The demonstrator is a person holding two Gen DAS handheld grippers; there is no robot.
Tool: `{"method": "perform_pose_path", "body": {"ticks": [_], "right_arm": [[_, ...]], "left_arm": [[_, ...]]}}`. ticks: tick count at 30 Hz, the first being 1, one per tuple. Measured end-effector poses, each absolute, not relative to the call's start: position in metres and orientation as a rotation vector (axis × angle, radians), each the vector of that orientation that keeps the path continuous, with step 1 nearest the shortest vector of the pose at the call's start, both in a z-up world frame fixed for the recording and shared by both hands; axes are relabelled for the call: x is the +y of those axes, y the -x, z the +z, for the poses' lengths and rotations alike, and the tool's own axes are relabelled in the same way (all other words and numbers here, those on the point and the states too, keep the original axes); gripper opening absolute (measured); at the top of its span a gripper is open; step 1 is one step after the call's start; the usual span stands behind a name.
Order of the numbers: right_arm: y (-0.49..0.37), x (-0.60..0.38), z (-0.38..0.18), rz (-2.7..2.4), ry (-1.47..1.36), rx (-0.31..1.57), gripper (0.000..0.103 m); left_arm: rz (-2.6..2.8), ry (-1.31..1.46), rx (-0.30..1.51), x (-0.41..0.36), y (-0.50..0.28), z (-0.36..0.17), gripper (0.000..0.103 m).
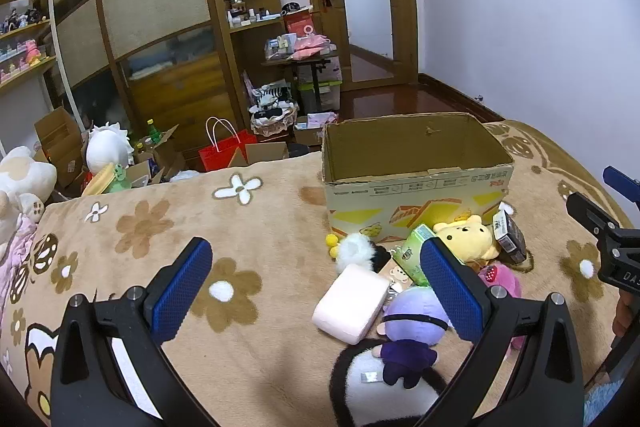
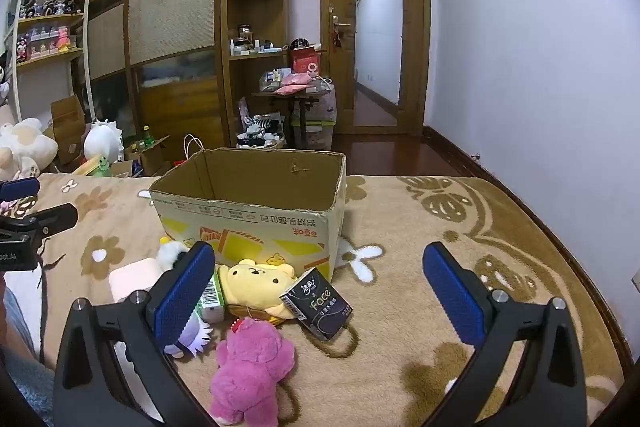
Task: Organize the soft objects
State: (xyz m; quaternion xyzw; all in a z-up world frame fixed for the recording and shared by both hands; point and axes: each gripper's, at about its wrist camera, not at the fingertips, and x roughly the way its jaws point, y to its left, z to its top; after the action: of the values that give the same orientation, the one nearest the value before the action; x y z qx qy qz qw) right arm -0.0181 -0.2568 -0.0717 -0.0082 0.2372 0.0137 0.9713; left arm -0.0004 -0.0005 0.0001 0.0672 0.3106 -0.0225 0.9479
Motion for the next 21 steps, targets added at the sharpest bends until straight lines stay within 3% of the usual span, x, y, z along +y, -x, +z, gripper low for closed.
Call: {"method": "perform_pose_path", "body": {"ticks": [21], "right_arm": [[0.0154, -0.2566, -0.0732, 0.025, 0.024, 0.467, 0.103]], "left_arm": [[-0.050, -0.142, 0.633, -0.0025, 0.0009, 0.0007, 0.103]]}}
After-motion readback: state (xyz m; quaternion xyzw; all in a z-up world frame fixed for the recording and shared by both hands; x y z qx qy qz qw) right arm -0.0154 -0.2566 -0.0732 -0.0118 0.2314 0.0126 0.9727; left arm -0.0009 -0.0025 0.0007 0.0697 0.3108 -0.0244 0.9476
